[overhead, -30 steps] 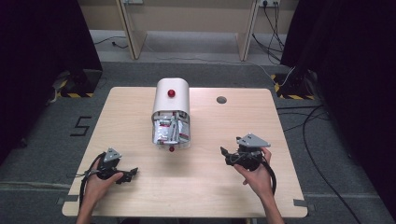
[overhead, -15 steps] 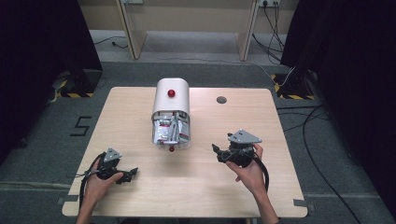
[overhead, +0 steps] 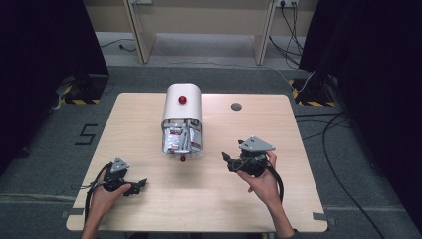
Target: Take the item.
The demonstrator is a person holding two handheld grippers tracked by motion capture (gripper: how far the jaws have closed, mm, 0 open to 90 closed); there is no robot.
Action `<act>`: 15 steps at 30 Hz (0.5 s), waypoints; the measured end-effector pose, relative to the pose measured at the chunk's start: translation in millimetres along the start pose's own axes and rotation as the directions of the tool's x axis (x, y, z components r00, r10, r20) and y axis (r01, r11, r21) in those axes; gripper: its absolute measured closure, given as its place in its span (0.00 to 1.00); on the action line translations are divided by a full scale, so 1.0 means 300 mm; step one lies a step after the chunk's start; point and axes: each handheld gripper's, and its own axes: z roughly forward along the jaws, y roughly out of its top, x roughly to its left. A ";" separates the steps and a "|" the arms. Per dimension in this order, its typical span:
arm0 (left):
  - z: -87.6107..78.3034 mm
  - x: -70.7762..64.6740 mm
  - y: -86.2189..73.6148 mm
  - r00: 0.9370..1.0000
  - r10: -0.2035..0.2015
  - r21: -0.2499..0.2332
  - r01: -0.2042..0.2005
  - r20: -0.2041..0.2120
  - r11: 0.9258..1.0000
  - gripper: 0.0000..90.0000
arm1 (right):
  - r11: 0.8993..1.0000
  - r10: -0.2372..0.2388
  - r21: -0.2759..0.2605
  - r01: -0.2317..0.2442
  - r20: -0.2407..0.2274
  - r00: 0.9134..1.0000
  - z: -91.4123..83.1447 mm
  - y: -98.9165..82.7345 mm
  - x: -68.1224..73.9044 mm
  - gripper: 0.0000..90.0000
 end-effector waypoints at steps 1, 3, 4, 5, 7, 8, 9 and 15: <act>0.000 0.000 0.000 1.000 0.000 0.000 0.000 0.000 1.000 0.00 | 1.000 -0.003 -0.002 0.003 -0.002 1.000 0.001 0.003 0.003 0.33; 0.000 0.000 0.000 1.000 0.000 0.000 0.000 0.000 1.000 0.00 | 1.000 -0.008 -0.004 0.008 -0.005 1.000 0.005 0.009 0.008 0.33; 0.000 0.000 0.000 1.000 0.000 0.000 0.000 0.000 1.000 0.00 | 1.000 -0.009 -0.005 0.009 -0.008 1.000 0.007 0.012 0.012 0.33; 0.000 0.000 0.000 1.000 0.000 0.000 0.000 0.000 1.000 0.00 | 1.000 -0.013 -0.007 0.013 -0.010 1.000 0.008 0.014 0.014 0.33; 0.000 0.000 0.000 1.000 0.000 0.000 0.000 0.000 1.000 0.00 | 1.000 -0.015 -0.008 0.014 -0.012 1.000 0.009 0.019 0.017 0.33; 0.000 0.000 0.000 1.000 0.000 0.000 0.000 0.000 1.000 0.00 | 1.000 -0.015 -0.010 0.015 -0.014 1.000 0.011 0.023 0.020 0.34; 0.000 0.000 0.000 1.000 0.000 0.000 0.000 0.000 1.000 0.00 | 1.000 -0.018 -0.012 0.018 -0.016 1.000 0.011 0.027 0.023 0.34; 0.000 0.000 0.000 1.000 0.000 0.000 0.000 0.000 1.000 0.00 | 0.999 -0.032 -0.026 0.031 -0.030 0.999 0.016 0.046 0.038 0.36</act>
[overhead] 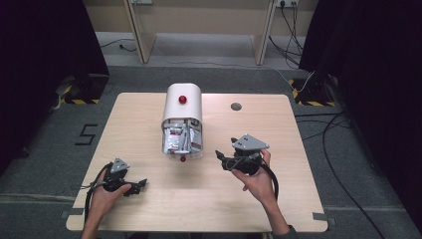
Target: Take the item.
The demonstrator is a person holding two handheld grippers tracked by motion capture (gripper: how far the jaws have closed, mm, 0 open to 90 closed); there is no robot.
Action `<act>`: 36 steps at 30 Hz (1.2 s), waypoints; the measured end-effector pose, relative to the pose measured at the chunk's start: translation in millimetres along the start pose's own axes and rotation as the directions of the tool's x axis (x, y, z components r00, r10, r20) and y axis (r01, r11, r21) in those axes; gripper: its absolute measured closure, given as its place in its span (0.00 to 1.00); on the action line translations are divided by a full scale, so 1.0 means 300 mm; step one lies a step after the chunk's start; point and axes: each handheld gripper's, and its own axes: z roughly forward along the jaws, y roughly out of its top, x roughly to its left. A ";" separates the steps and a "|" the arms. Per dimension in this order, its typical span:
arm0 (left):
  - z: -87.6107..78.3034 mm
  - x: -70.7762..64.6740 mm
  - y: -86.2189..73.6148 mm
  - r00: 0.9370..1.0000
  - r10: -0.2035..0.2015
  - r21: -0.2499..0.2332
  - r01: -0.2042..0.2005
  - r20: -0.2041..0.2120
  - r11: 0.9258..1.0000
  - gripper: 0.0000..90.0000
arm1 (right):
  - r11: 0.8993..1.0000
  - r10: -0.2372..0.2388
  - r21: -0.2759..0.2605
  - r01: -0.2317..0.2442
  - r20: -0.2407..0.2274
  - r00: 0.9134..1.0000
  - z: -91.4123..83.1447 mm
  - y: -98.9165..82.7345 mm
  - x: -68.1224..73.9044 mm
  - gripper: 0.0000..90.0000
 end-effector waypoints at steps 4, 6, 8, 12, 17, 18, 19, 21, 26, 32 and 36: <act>0.000 0.000 0.000 1.000 0.001 0.000 -0.001 0.000 1.000 0.00 | 1.000 -0.012 -0.006 0.012 -0.010 1.000 0.004 0.014 0.014 0.37; 0.000 0.000 0.000 1.000 0.000 0.000 0.000 0.000 1.000 0.00 | 1.000 -0.017 -0.012 0.017 -0.021 1.000 0.006 0.022 0.023 0.37; 0.000 0.000 0.000 1.000 0.001 0.001 -0.001 0.000 1.000 0.00 | 1.000 -0.016 -0.018 0.015 -0.034 0.999 0.008 0.031 0.032 0.38; 0.000 0.000 0.000 1.000 0.001 0.000 -0.001 0.000 1.000 0.00 | 0.999 -0.030 -0.024 0.029 -0.042 0.999 0.012 0.051 0.047 0.39; 0.000 0.000 0.000 1.000 0.000 0.000 0.000 0.000 1.000 0.00 | 0.999 -0.042 -0.034 0.040 -0.054 0.998 0.017 0.074 0.063 0.41; 0.000 0.000 0.000 1.000 0.001 0.000 -0.001 0.000 1.000 0.00 | 0.998 -0.044 -0.036 0.042 -0.055 0.998 0.019 0.078 0.067 0.41; 0.000 0.000 0.000 1.000 0.001 0.000 -0.001 0.000 1.000 0.00 | 0.998 -0.046 -0.039 0.043 -0.058 0.997 0.022 0.083 0.071 0.41; 0.000 0.000 0.000 1.000 0.001 0.001 -0.001 0.000 1.000 0.00 | 0.998 -0.051 -0.042 0.048 -0.064 0.997 0.027 0.092 0.080 0.41; 0.000 0.000 0.000 1.000 0.001 0.001 -0.001 0.000 1.000 0.00 | 0.997 -0.067 -0.049 0.063 -0.083 0.994 0.044 0.121 0.107 0.42; 0.000 0.000 0.000 1.000 0.001 0.001 -0.001 0.000 1.000 0.00 | 0.996 -0.084 -0.047 0.080 -0.101 0.991 0.073 0.146 0.138 0.43; 0.000 0.001 0.000 1.000 0.003 0.002 -0.003 0.000 1.000 0.00 | 0.995 -0.090 -0.043 0.086 -0.111 0.990 0.096 0.161 0.158 0.44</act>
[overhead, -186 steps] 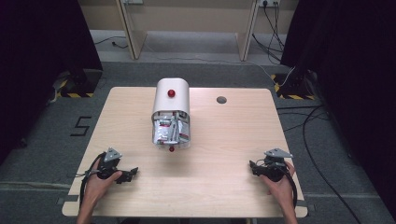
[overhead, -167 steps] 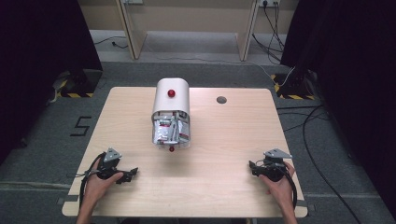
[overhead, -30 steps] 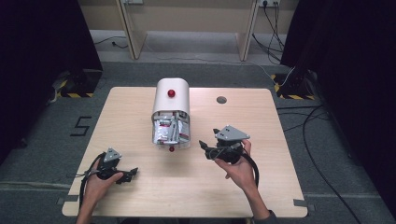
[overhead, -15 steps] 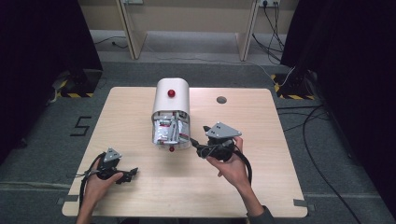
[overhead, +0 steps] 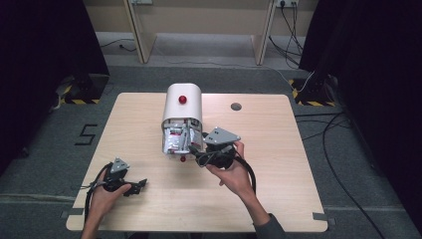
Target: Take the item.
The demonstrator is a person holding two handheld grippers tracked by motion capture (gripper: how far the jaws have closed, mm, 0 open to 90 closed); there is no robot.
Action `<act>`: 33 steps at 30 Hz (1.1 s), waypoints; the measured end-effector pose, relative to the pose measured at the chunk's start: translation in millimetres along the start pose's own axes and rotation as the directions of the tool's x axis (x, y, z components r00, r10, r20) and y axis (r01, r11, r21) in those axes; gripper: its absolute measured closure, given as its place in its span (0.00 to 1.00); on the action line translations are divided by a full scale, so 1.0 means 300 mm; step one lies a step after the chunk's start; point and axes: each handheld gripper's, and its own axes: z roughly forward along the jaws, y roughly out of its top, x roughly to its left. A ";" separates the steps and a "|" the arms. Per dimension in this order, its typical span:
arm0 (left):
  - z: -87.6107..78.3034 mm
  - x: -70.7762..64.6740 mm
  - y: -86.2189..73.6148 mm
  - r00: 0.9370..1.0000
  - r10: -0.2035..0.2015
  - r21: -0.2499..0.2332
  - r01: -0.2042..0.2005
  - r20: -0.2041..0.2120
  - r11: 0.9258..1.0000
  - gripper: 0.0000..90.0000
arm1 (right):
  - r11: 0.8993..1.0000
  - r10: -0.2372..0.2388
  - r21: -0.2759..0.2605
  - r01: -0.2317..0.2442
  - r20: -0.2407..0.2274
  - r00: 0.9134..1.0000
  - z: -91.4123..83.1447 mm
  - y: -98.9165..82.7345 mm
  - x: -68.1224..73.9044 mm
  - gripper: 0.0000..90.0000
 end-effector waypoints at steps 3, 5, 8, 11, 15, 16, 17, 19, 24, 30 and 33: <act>0.000 0.001 0.000 1.000 0.002 0.002 -0.002 0.000 1.000 0.00 | 1.000 -0.011 0.009 0.011 -0.003 1.000 0.018 0.012 0.009 0.45; 0.000 0.000 0.000 1.000 -0.001 -0.001 0.001 0.000 1.000 0.00 | 1.000 -0.016 0.014 0.016 0.007 1.000 0.028 0.020 0.013 0.46; 0.000 0.000 0.000 1.000 -0.001 -0.001 0.001 0.000 1.000 0.00 | 0.999 -0.022 0.025 0.021 0.017 1.000 0.038 0.028 0.014 0.49; 0.000 0.000 0.000 1.000 -0.001 -0.001 0.001 0.000 1.000 0.00 | 0.998 -0.029 0.048 0.028 0.030 0.999 0.050 0.028 0.013 0.52; 0.000 0.000 0.000 1.000 -0.001 -0.001 0.001 0.000 1.000 0.00 | 0.998 -0.032 0.063 0.030 0.037 0.999 0.056 0.024 0.010 0.58; 0.000 0.000 0.000 1.000 -0.001 -0.001 0.001 0.000 1.000 0.00 | 0.998 -0.033 0.062 0.030 0.037 0.999 0.054 0.024 0.008 0.59; 0.000 0.000 0.000 1.000 -0.001 -0.001 0.001 0.000 1.000 0.00 | 0.998 -0.031 0.059 0.029 0.037 0.999 0.053 0.024 0.006 0.61; 0.000 0.000 0.000 1.000 -0.001 -0.001 0.001 0.000 1.000 0.00 | 0.998 -0.027 0.062 0.024 0.042 0.999 0.051 0.024 0.000 0.64; 0.000 0.000 0.000 1.000 -0.001 -0.001 0.001 0.000 1.000 0.00 | 0.997 -0.019 0.075 0.015 0.058 0.998 0.070 0.021 -0.005 0.65; 0.000 0.000 0.000 1.000 -0.001 -0.001 0.001 0.000 1.000 0.00 | 0.995 -0.024 0.100 0.016 0.078 0.997 0.079 0.029 0.004 0.69; 0.000 0.000 0.000 1.000 -0.001 -0.001 0.001 0.000 1.000 0.00 | 0.994 -0.019 0.111 0.010 0.086 0.996 0.087 0.024 0.005 0.70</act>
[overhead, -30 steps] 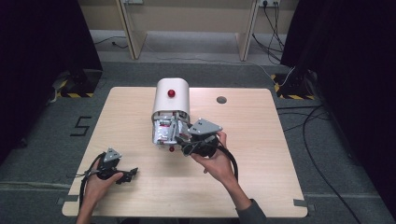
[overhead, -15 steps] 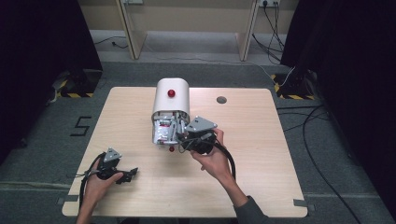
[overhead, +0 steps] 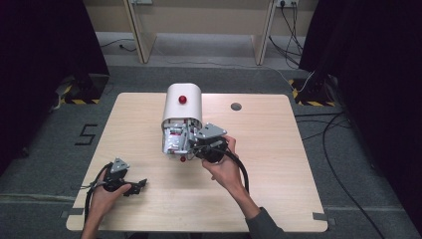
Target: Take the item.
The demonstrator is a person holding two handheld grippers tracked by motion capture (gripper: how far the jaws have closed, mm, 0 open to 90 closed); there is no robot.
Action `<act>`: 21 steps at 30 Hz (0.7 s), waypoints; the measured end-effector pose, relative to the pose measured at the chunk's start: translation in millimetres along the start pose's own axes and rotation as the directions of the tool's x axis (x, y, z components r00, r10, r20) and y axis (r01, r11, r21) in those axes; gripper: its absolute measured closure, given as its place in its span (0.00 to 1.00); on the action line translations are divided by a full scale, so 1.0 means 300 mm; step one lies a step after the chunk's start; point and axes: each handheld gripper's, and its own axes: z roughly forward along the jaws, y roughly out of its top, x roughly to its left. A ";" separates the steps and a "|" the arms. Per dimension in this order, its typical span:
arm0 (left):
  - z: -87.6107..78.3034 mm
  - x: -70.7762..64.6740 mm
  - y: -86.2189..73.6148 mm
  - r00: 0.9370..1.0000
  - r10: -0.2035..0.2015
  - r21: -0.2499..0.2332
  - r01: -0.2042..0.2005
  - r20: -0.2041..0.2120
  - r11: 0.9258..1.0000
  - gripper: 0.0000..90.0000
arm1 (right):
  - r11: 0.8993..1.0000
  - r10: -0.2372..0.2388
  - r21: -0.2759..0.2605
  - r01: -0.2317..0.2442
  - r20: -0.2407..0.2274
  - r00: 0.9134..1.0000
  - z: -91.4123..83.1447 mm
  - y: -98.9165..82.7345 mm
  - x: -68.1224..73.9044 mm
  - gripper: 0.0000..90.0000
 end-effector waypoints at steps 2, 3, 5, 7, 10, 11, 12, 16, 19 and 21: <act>0.000 0.000 0.000 1.000 0.000 0.000 0.000 0.000 1.000 0.00 | 1.000 -0.004 -0.004 0.004 0.004 1.000 0.002 -0.003 -0.001 0.71; 0.000 0.000 0.000 1.000 0.000 0.000 0.000 0.000 1.000 0.00 | 1.000 -0.004 -0.004 0.004 0.007 1.000 0.002 -0.003 0.001 0.71; 0.000 0.000 0.000 1.000 0.000 0.000 0.000 0.000 1.000 0.00 | 1.000 -0.010 0.000 0.010 0.013 1.000 0.003 -0.003 0.005 0.73; 0.000 0.000 0.000 1.000 0.000 0.000 0.000 0.000 1.000 0.00 | 1.000 -0.015 -0.004 0.015 0.013 1.000 0.004 -0.004 0.006 0.76; 0.000 0.000 0.000 1.000 0.000 0.000 0.000 0.000 1.000 0.00 | 1.000 -0.021 -0.011 0.021 0.008 1.000 0.004 -0.008 0.004 0.83; 0.000 0.000 0.000 1.000 0.000 0.000 0.000 0.000 1.000 0.00 | 1.000 -0.020 -0.013 0.020 0.010 1.000 0.002 -0.009 0.003 0.85; 0.000 0.000 0.000 1.000 0.000 0.000 0.000 0.000 1.000 0.00 | 1.000 -0.022 -0.016 0.022 0.009 1.000 0.002 -0.010 0.001 0.87; 0.000 0.000 0.000 1.000 0.000 0.000 0.000 0.000 1.000 0.00 | 1.000 -0.017 -0.026 0.017 0.010 1.000 -0.002 -0.014 -0.006 0.92; 0.000 0.000 0.000 1.000 0.000 0.000 0.000 0.000 1.000 0.00 | 0.999 -0.009 -0.045 0.009 0.001 1.000 -0.011 -0.016 -0.009 0.94; 0.000 0.000 0.000 1.000 0.000 0.000 0.000 0.000 1.000 0.00 | 0.998 -0.006 -0.055 0.005 -0.004 1.000 -0.022 -0.013 -0.011 0.95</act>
